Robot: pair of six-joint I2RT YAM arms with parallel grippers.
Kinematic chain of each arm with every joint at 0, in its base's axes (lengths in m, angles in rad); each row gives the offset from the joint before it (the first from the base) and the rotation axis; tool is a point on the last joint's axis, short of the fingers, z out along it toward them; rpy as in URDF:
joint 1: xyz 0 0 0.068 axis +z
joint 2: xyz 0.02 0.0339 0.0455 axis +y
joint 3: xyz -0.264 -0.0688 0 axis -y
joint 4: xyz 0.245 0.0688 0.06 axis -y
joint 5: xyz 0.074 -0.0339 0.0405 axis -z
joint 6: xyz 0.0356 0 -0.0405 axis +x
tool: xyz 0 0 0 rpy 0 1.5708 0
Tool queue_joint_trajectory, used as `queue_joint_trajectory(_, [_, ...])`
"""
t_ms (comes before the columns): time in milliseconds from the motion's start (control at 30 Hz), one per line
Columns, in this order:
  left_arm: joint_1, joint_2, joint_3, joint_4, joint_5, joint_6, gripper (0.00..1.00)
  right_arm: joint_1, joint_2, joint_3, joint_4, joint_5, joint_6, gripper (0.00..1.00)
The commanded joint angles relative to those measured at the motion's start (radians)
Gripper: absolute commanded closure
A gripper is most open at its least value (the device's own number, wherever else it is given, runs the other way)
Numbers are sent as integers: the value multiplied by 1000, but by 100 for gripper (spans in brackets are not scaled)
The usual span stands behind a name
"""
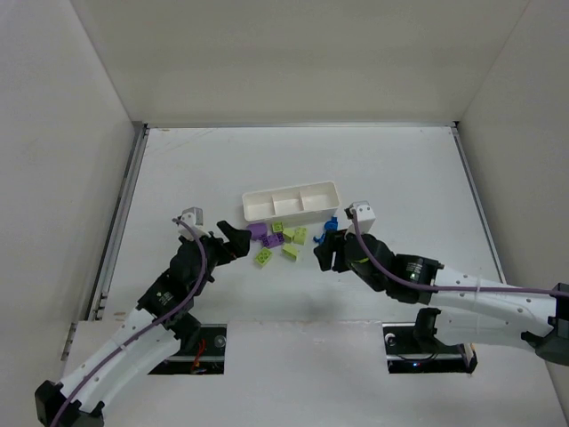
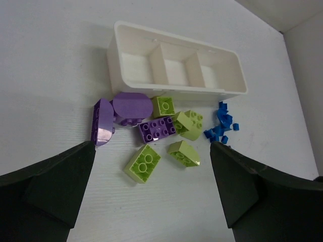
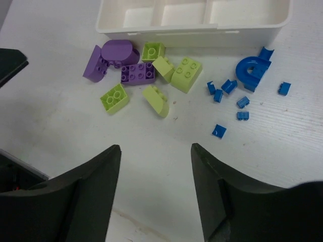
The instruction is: Sort the legos into containers by color
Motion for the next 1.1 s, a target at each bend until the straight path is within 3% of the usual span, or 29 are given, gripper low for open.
queue_joint_trajectory(0, [26,20,-52,76,19,-21,0,51,-35,-7,12,30,20,45])
queue_joint_trajectory(167, [39,38,-82,191,7,-81,0,97,-26,-34,48,16,28,74])
queue_joint_trajectory(333, [63,-60,-92,198,-42,-167,0,88,25,-65,138,-64,-16,85])
queue_joint_trajectory(433, [69,-45,-65,162,-36,-147,0,54,62,-71,178,-113,-72,78])
queue_joint_trajectory(467, [74,6,-42,143,-12,-135,0,17,94,-76,202,-131,-108,63])
queue_joint_trajectory(500, [75,21,-37,143,-1,-124,5,2,111,-79,213,-136,-124,56])
queue_joint_trajectory(533, [85,47,-34,149,2,-95,47,-29,155,-85,250,-159,-163,48])
queue_joint_trajectory(600, [103,58,-34,146,-7,-84,70,-49,189,-85,281,-182,-194,45])
queue_joint_trajectory(667, [131,67,-36,146,-19,-76,80,-75,268,-65,328,-243,-246,39])
queue_joint_trajectory(767, [152,96,-54,172,-40,-58,82,-96,370,-21,354,-300,-306,33])
queue_joint_trajectory(867, [137,132,-94,218,-94,-27,72,-139,505,44,365,-352,-362,32])
queue_joint_trajectory(1067, [123,69,-163,292,-123,10,61,-182,623,105,416,-423,-405,34])
